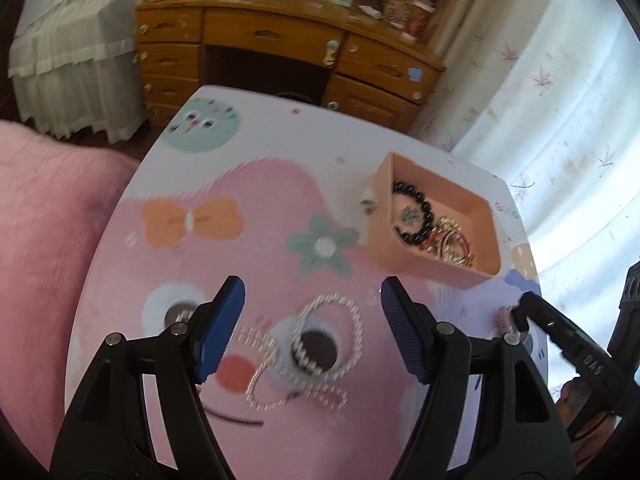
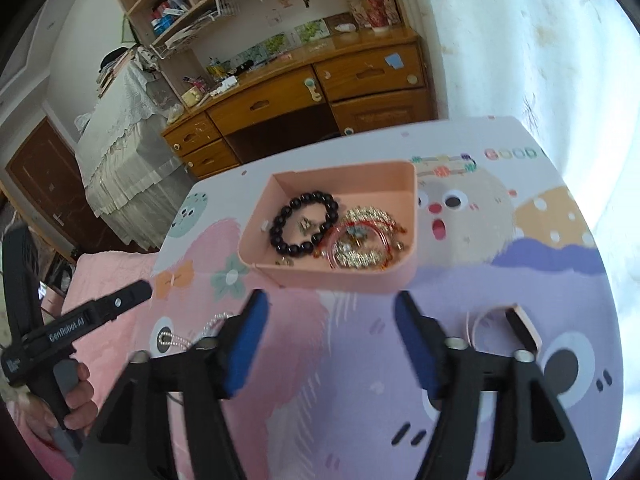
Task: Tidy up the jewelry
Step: 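Move the left gripper to the pearl necklace while the right approaches the white watch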
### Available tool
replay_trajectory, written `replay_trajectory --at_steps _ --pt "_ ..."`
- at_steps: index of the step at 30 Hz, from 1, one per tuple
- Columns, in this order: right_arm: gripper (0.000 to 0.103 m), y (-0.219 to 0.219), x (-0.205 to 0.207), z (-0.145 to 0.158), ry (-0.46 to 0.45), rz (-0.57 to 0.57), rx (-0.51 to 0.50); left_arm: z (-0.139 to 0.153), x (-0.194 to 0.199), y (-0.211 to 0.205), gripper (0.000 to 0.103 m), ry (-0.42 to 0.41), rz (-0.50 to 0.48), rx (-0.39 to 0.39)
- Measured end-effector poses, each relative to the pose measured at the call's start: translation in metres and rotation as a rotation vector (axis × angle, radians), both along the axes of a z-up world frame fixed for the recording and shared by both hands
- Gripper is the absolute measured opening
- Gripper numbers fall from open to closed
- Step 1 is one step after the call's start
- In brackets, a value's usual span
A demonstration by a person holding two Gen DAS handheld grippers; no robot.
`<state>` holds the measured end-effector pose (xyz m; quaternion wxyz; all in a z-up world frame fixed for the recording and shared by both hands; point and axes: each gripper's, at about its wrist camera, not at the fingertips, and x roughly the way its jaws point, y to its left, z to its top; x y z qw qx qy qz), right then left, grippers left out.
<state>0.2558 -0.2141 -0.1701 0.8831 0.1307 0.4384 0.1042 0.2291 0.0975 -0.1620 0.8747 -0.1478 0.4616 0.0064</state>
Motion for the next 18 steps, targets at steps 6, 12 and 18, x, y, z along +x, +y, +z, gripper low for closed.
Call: replay_trajectory --at_steps 6,12,18 --pt "0.088 -0.034 -0.016 -0.015 0.094 -0.076 0.031 -0.025 -0.047 0.002 0.070 0.078 0.042 -0.004" --pt "0.090 -0.052 -0.027 -0.028 0.144 -0.131 -0.064 -0.049 -0.072 -0.015 0.070 0.112 0.068 0.004" --pt "0.092 -0.063 -0.026 -0.052 0.234 -0.203 -0.116 -0.068 -0.080 -0.027 0.073 0.083 0.146 -0.005"
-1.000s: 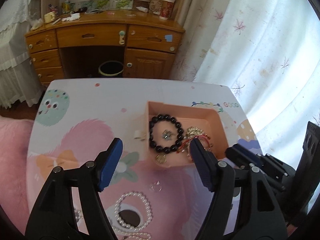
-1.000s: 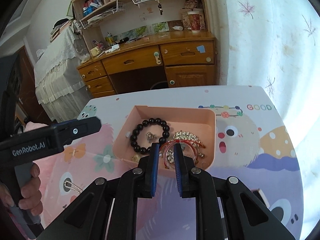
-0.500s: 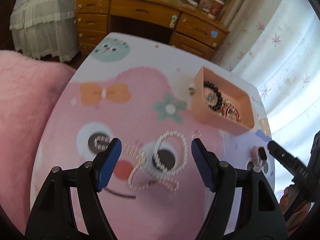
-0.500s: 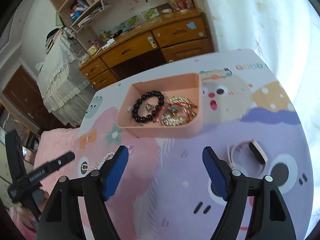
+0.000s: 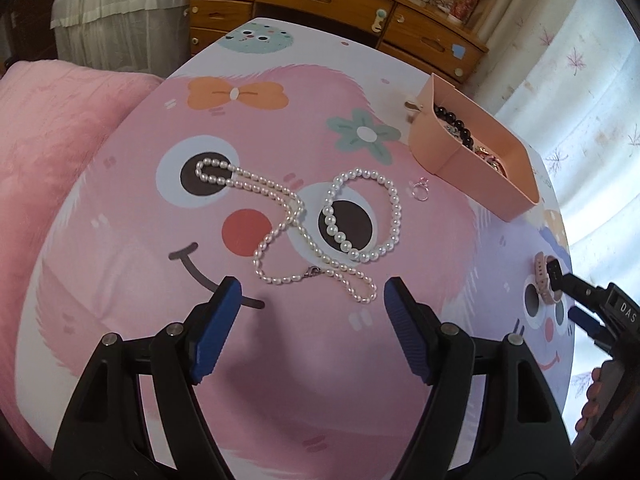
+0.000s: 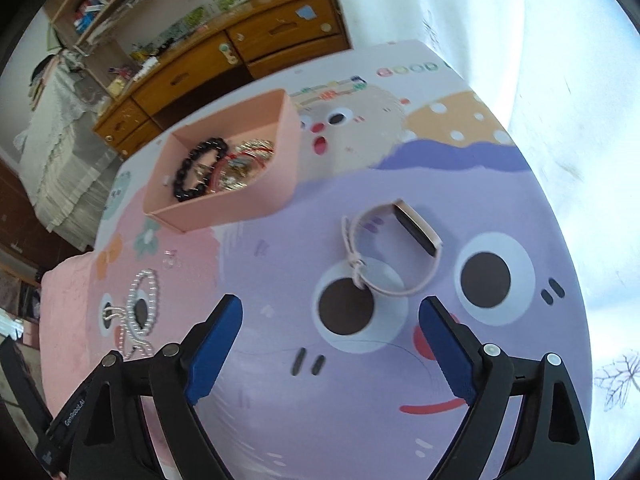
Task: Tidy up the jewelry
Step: 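Move the left gripper to the pearl necklace while the right approaches the white watch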
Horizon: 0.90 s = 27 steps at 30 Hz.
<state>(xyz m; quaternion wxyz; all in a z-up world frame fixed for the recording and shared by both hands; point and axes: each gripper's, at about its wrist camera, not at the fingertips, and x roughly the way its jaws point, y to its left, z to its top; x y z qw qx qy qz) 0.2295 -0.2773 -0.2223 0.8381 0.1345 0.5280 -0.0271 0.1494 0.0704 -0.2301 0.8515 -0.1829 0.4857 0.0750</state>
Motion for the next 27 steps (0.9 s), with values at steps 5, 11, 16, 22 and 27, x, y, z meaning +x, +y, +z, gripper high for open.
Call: replay_trajectory --at_steps 5,11,16,22,27 --pt "0.094 -0.005 0.000 -0.017 0.047 -0.048 -0.112 -0.015 0.004 -0.012 0.075 0.013 -0.011 0.055" --pt "0.095 -0.008 0.003 -0.032 0.062 -0.058 -0.112 -0.022 0.011 -0.028 0.081 0.011 -0.050 0.145" --pt "0.095 -0.006 0.007 -0.039 0.055 -0.047 -0.150 -0.026 0.015 -0.038 0.085 0.001 -0.038 0.230" --pt "0.095 -0.004 0.016 -0.045 0.035 -0.036 -0.212 -0.030 0.021 -0.036 0.093 -0.028 0.016 0.236" --pt "0.095 0.000 0.023 -0.047 0.001 0.009 -0.240 -0.032 0.024 -0.033 0.092 -0.058 0.056 0.249"
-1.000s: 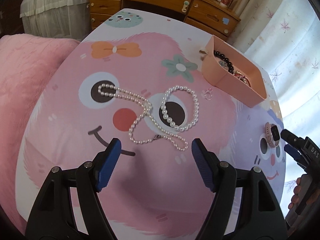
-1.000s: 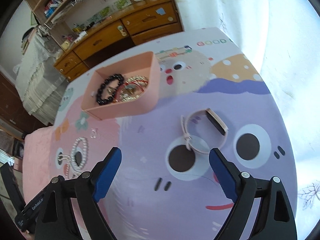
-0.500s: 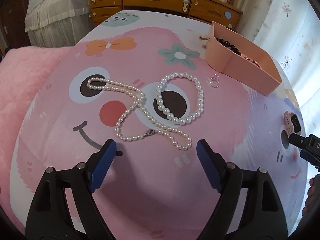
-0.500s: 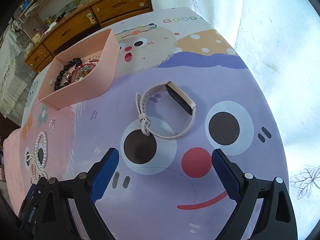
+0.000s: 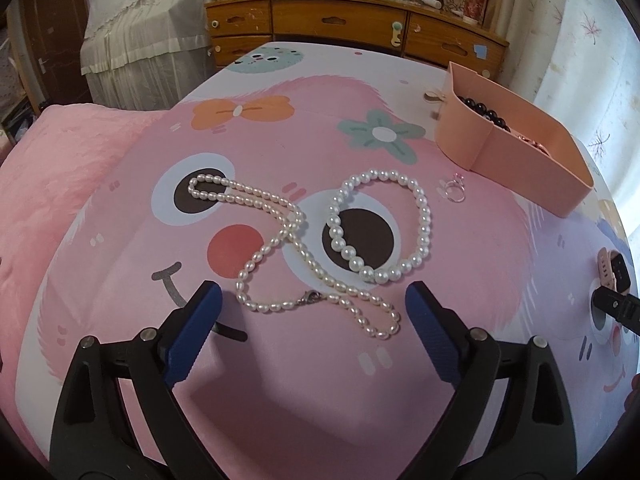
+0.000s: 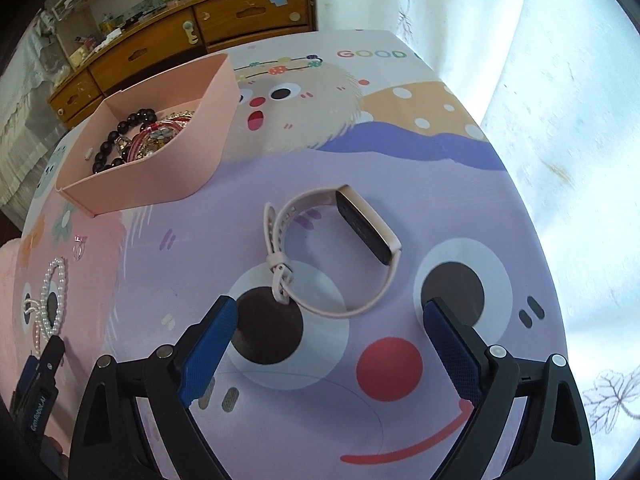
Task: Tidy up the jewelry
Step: 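Move the left gripper to the pearl necklace while the right approaches the white watch, then grasp the pearl necklace with the left gripper while the right grasps the white watch band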
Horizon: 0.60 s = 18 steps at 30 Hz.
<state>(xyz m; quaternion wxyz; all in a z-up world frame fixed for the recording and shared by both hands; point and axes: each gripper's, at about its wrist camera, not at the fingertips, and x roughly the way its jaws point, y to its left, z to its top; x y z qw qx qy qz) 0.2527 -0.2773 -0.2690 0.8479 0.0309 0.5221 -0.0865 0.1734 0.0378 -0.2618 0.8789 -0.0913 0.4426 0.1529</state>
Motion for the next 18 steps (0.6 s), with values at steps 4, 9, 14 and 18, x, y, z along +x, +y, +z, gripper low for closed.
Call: replay_trajectory --at_steps 4,9,14,18 --pt "0.095 0.007 0.003 -0.001 -0.027 0.049 -0.018 0.000 0.002 0.002 0.083 -0.018 0.001 0.004" --pt "0.084 0.015 0.006 0.001 -0.061 0.100 -0.023 0.005 0.001 0.005 0.050 -0.032 0.001 0.011" --pt "0.061 0.024 0.005 0.005 -0.083 0.152 -0.020 0.008 -0.003 0.008 0.008 -0.029 0.000 0.012" --pt "0.032 0.034 0.004 0.008 -0.093 0.208 -0.028 0.009 -0.006 0.015 0.007 -0.016 0.001 -0.037"
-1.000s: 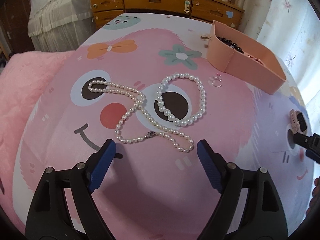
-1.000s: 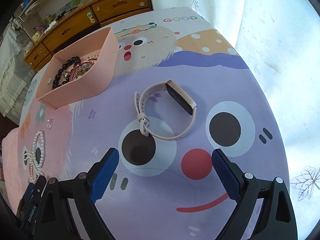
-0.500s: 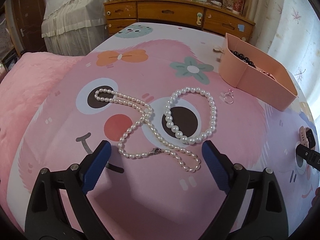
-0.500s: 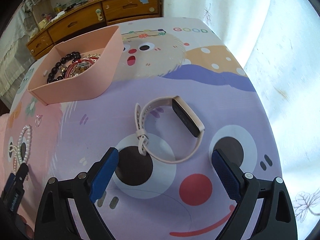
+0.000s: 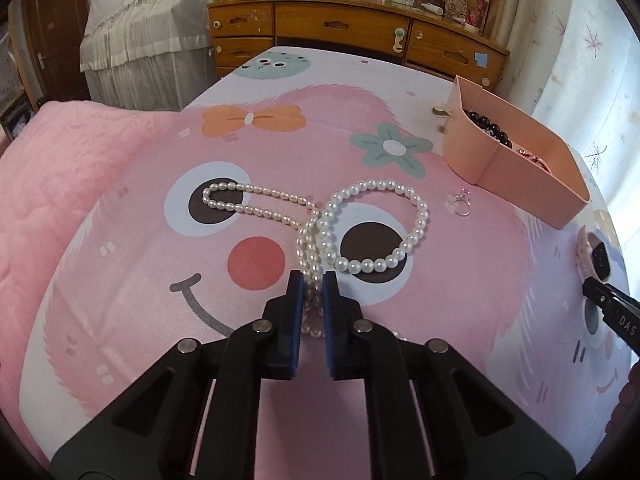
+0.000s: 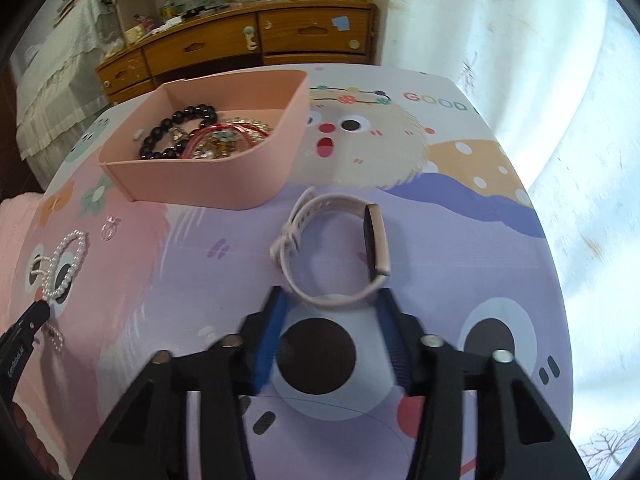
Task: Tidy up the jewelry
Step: 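Grasp the pearl necklace with the left gripper while the right grasps the white watch band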
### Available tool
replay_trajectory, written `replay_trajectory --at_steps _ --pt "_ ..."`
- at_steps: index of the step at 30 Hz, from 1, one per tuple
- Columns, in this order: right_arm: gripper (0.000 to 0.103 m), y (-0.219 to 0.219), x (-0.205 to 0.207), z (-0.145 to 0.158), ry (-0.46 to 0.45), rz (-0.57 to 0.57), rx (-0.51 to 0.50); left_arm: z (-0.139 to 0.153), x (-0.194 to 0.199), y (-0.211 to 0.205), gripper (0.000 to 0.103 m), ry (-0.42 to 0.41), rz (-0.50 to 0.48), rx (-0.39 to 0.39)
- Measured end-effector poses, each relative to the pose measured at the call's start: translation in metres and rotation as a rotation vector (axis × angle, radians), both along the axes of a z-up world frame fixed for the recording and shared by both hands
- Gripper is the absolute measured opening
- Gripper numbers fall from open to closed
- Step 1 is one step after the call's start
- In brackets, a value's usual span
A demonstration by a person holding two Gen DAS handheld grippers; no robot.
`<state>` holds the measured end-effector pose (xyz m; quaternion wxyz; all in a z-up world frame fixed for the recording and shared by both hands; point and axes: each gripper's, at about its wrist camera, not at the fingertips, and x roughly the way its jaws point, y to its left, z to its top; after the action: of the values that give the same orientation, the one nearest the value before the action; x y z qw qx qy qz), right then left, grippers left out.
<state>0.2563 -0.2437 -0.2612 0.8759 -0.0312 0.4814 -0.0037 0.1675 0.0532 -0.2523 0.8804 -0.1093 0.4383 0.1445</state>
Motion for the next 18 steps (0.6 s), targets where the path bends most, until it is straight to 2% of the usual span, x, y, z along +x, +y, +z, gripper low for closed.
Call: replay_trajectory --at_steps 1,2,3,6,7,13,16,18 --pt "0.028 0.003 0.000 0.001 -0.001 0.015 0.004 0.000 -0.001 0.001 0.007 0.002 0.002 -0.012" --pt "0.015 0.003 0.000 0.001 -0.002 0.025 0.001 0.000 -0.003 0.003 0.006 0.003 0.004 -0.028" --pt "0.007 0.005 0.000 0.001 -0.003 0.034 -0.004 0.001 -0.005 0.005 0.006 0.006 0.010 -0.051" --pt "0.000 0.004 -0.001 0.001 0.001 0.057 0.023 0.002 -0.013 0.012 0.005 0.004 0.037 -0.120" --pt "0.000 0.003 -0.002 0.002 0.007 0.063 0.050 0.003 -0.017 0.013 0.000 -0.002 0.043 -0.132" --pt "0.000 -0.001 -0.007 0.010 -0.013 0.074 0.083 0.003 -0.034 0.019 0.000 0.007 0.078 -0.175" --pt "0.001 -0.002 -0.011 0.019 -0.033 0.078 0.064 0.001 -0.041 0.023 0.000 0.015 0.105 -0.186" --pt "0.008 -0.001 -0.012 0.024 -0.042 0.091 0.046 0.000 -0.044 0.024 0.000 0.020 0.106 -0.198"
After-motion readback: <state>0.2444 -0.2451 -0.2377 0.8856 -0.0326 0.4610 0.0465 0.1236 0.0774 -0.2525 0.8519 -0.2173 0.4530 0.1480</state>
